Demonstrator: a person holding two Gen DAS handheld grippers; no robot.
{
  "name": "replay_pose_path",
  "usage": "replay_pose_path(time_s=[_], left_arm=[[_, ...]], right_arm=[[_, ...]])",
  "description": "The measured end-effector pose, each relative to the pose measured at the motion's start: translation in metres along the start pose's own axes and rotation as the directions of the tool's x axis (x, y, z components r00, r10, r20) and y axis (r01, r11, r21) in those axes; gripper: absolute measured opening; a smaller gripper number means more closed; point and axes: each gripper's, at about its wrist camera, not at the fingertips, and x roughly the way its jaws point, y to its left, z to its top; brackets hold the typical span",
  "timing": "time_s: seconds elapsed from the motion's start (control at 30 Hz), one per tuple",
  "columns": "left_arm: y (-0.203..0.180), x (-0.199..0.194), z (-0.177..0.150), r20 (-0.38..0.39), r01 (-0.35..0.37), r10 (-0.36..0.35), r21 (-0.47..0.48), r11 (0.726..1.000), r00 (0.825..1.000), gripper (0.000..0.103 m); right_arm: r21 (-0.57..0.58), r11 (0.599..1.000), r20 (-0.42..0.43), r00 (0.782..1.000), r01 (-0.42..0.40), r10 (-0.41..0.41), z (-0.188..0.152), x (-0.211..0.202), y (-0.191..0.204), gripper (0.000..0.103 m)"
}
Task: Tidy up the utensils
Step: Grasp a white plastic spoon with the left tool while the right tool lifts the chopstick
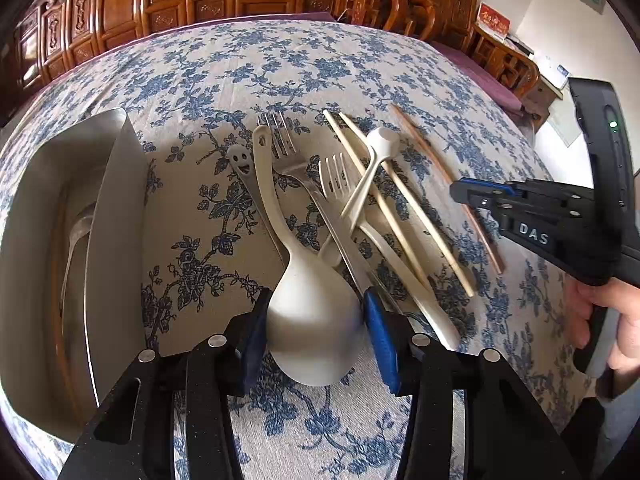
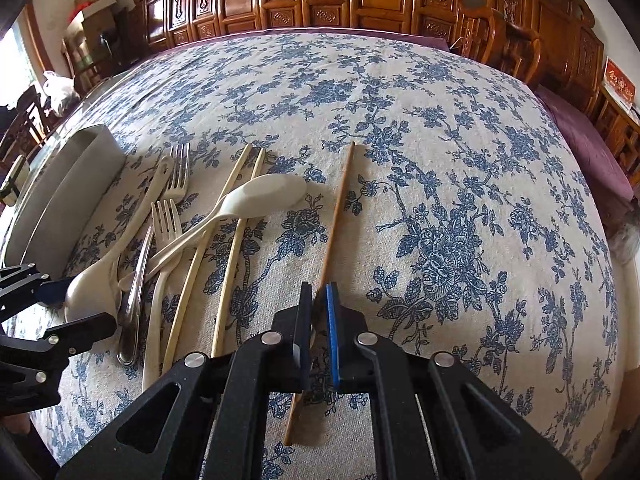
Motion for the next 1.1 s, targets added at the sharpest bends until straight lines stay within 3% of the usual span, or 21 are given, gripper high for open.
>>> replay_pose_path(time_s=[0.17,0.4,0.73,1.1], left_arm=[[-0.002,-0.020,-0.001,0.035,0.023,-0.023,0.004,1.000,0.999,0.034],[-0.010,-0.029,-0.001,0.038,0.070,-0.071,0.019,0.997,0.997,0.007],[-0.018,-0.046,0.002,0.065,0.075,-0.077,0.038,0.996,0.995,0.006],[-0.005,-0.077,0.010,0.124,0.039,-0.045,0.046,0.998,0.991,0.006]], right_arm=[[-0.001,1.000,0.000,1.000,0.004,-0.004,0.000,0.000,0.000,0.008],[-0.002,1.000,0.000,1.000,0.006,-0.006,0.000,0.000,0.001,0.008],[0.027,0.999,0.004,1.000,0.027,-0.027,0.000,-0.002,-0.005,0.006],[0.084,0.996,0.113,0.994,-0.017,0.007,0.008,-0.035,-0.011,0.006]])
